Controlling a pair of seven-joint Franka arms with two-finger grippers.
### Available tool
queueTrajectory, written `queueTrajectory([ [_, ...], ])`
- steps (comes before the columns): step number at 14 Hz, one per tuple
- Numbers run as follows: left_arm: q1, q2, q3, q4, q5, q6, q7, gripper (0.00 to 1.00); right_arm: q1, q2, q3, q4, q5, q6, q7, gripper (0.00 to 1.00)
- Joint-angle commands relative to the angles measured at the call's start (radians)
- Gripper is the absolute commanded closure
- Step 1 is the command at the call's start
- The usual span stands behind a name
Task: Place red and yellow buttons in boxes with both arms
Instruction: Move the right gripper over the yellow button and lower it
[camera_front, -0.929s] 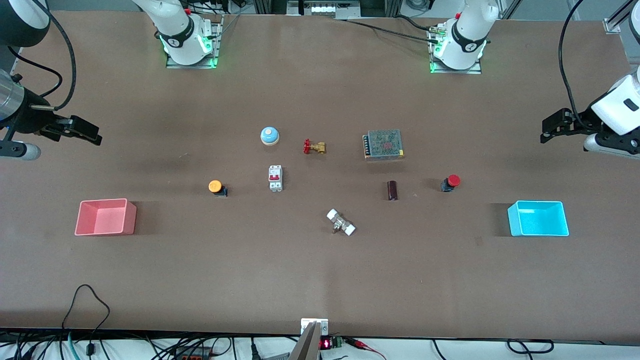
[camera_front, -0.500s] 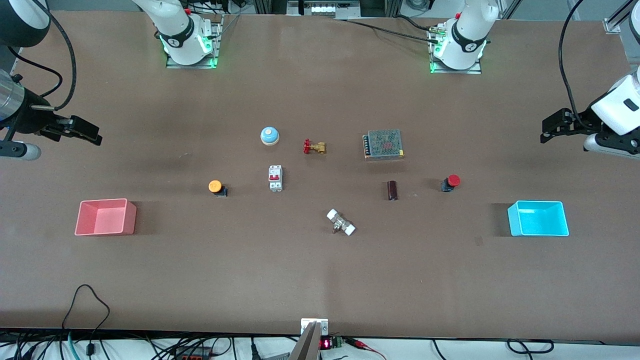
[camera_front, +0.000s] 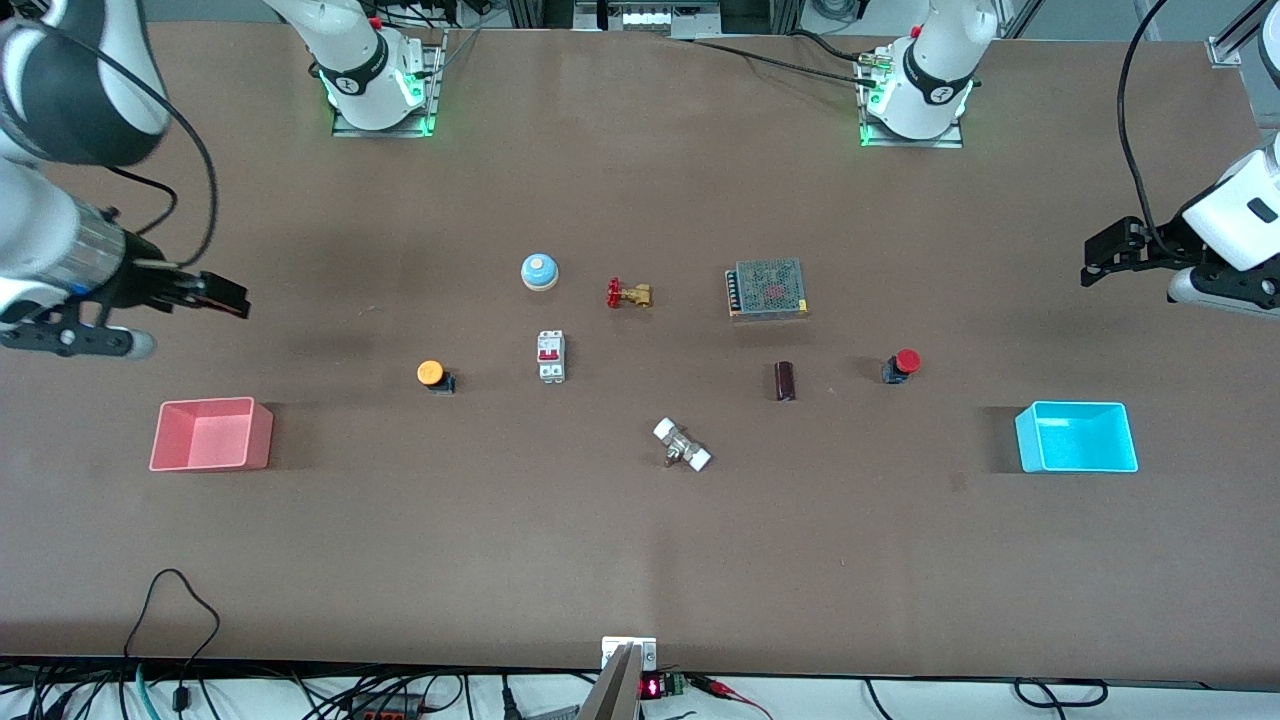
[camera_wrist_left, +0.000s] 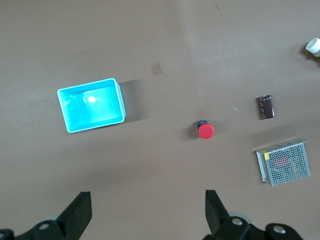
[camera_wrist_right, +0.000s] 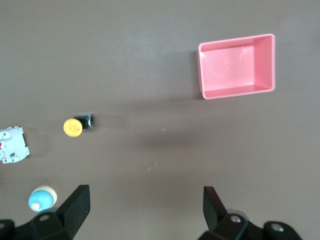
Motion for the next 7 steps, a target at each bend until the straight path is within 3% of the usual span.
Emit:
queueTrajectory([
  [1, -0.001, -0.003, 0.007, 0.001, -0.012, -0.016, 0.015, 0.0, 0.01, -0.022, 0.039, -0.137, -0.005, 0.159, 0.015, 0.0],
  [7, 0.011, -0.003, 0.007, 0.001, -0.012, -0.025, 0.015, 0.0, 0.043, 0.045, 0.082, -0.332, -0.008, 0.507, 0.067, 0.0],
])
